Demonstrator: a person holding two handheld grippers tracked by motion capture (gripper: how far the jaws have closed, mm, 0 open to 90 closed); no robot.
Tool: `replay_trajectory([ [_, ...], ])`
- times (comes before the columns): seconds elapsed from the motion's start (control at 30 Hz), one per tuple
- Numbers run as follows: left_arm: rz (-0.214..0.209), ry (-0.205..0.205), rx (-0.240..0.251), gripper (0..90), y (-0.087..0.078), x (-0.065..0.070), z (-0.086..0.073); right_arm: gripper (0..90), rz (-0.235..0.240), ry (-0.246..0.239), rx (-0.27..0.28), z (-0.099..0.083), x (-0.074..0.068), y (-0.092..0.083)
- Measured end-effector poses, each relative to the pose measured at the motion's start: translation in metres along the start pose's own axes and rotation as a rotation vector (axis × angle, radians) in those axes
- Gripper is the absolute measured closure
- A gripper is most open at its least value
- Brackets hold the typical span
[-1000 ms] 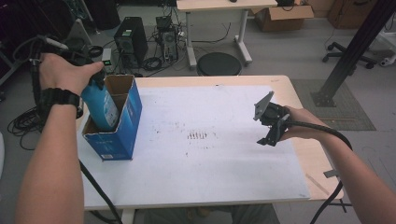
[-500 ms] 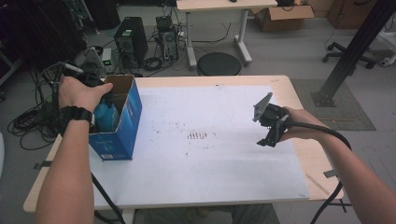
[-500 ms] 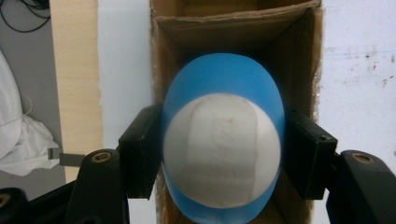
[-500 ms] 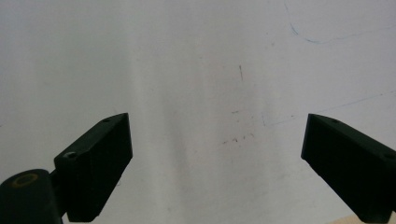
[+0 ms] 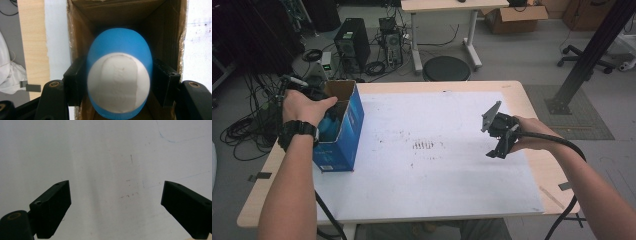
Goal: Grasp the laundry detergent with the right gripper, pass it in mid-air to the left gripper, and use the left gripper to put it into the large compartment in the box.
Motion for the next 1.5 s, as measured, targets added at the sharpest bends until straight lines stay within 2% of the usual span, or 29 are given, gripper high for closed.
replay_trajectory([
  [0.33, 0.013, 0.008, -0.016, 38.1, 0.008, 0.002, -0.001, 9.2, 0.004, -0.001, -0.002, 0.0, -0.001, 0.001],
  [1.0, 0.018, 0.021, -0.026, 37.6, 0.012, 0.006, 0.001, 9.2, 0.007, 0.004, -0.006, -0.004, -0.003, 0.001],
  [1.3, 0.002, 0.025, -0.027, 36.9, 0.01, 0.008, 0.001, 9.4, 0.007, 0.012, -0.006, -0.006, -0.004, 0.001],
  [1.5, 0.01, 0.03, -0.017, 33.8, 0.0, 0.01, 0.002, 9.4, 0.01, 0.012, -0.006, -0.007, -0.004, 0.0],
])
Point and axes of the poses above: each handheld gripper's, and its own axes: y roughly forward along the jaws, z roughly out of its top, x roughly to its right, the point moved 1 cm from there along y, roughly forward along the jaws, and after that the axes turned 9 degrees about -z, right-handed, at the moved point
